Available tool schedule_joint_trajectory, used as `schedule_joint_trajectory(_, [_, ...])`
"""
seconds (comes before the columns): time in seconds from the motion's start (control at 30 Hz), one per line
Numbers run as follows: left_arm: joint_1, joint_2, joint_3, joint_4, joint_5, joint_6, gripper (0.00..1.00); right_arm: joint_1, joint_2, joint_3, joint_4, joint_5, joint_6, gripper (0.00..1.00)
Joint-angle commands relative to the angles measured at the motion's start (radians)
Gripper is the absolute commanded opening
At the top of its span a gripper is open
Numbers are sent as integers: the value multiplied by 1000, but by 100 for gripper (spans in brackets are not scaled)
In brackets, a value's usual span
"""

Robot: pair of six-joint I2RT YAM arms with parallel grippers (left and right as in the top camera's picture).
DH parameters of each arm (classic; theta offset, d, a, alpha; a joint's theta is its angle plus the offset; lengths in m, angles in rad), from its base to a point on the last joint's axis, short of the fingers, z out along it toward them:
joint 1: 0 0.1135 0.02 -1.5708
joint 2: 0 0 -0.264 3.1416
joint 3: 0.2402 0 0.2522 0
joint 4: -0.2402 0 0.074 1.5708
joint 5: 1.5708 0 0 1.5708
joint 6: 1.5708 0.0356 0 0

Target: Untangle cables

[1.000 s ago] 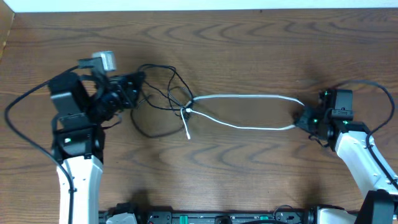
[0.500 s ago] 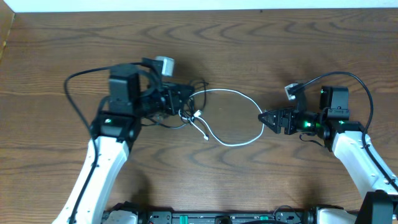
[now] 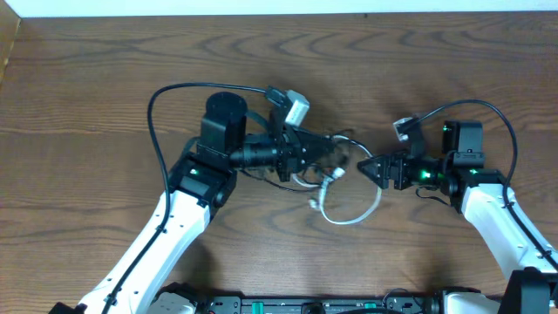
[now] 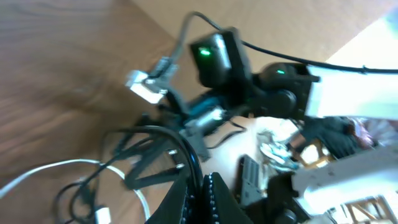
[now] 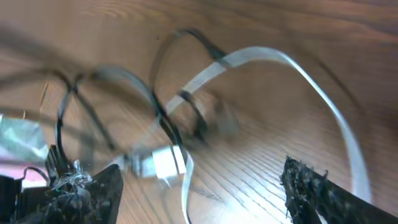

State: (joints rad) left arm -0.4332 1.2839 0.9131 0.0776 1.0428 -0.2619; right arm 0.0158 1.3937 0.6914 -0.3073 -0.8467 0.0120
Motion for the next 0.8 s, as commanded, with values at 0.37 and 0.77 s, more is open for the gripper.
schedule_joint_trajectory(0.37, [-11,-4,5,7,72,-6,8,79,-1,0,85,105,-8,1])
schedule_joint_trajectory(0.77, [-11,-4,5,-365,-524,90,38,76,-1,0,-237,983,519,1])
